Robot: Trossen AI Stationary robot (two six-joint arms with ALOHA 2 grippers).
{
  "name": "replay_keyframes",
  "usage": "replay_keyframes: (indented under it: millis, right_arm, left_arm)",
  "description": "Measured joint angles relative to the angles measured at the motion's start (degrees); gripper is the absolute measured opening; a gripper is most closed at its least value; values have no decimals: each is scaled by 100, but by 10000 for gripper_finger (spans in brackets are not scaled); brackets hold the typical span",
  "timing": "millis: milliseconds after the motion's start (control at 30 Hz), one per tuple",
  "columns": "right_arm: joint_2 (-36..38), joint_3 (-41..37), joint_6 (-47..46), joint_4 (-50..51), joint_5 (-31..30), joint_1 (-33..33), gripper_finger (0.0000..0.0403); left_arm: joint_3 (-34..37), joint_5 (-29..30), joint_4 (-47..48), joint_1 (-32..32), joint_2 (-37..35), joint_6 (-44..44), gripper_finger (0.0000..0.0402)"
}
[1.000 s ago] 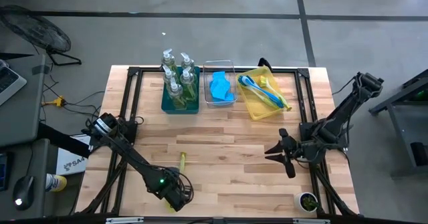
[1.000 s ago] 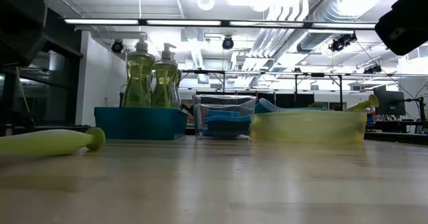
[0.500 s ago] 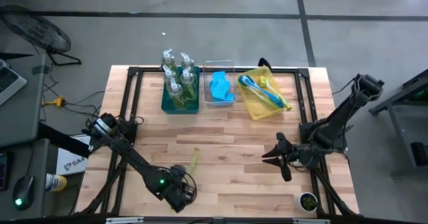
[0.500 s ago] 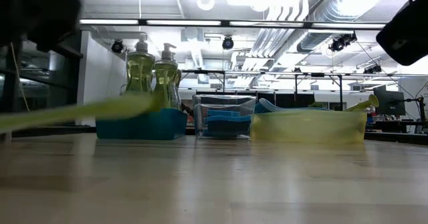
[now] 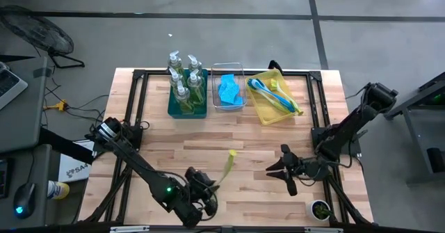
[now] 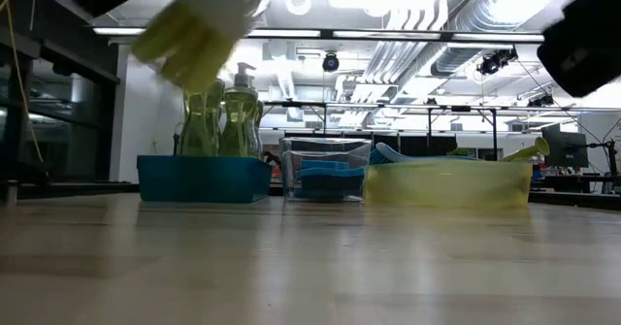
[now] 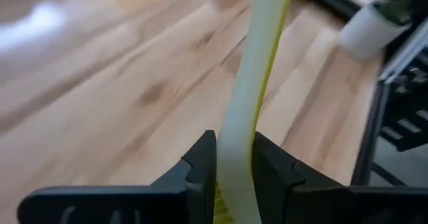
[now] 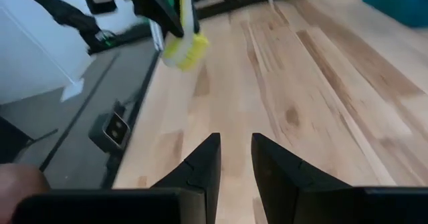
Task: Pick & Place Kitchen Sink Supplies
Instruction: Put the yellow dish brush into the yellow bin
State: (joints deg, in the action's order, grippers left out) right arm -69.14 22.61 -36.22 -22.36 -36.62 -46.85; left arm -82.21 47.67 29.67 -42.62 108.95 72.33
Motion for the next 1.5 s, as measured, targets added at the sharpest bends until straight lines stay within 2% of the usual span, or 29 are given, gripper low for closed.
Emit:
replay_keyframes:
  millis: [200, 367, 467, 700, 833, 1100, 1233, 1500]
  right_arm:
    - [-183, 4, 813, -1116, -26, 50, 78]
    - [-222, 4, 1307, -1587, 76, 173, 95]
    - [-220, 4, 1379, -1652, 106, 274, 129]
    - [-222, 4, 1460, -1842, 377, 655, 234]
    - [-222, 4, 1673, -2161, 611, 938, 264]
    - [-222, 4, 1724, -2631, 1486, 1652, 264]
    - [-221, 10, 1724, -2986, 2194, 1927, 264]
    - [-219, 375, 2198, -3019, 2984, 2007, 259]
  left_arm:
    - [0, 113, -1008, 375, 0, -1340, 61]
    - [0, -229, -1751, 790, 0, -2274, 61]
    - [0, -454, -2083, 1012, 0, -2695, 61]
    - [0, -762, -2358, 1331, 0, -3170, 61]
    - [2, -910, -2393, 1463, 0, -3204, 61]
    - [2, -1116, -2756, 1531, 0, -3779, 61]
    - [2, -1115, -2837, 1531, 0, -4001, 61]
    - [4, -1126, -2829, 1531, 0, -4017, 61]
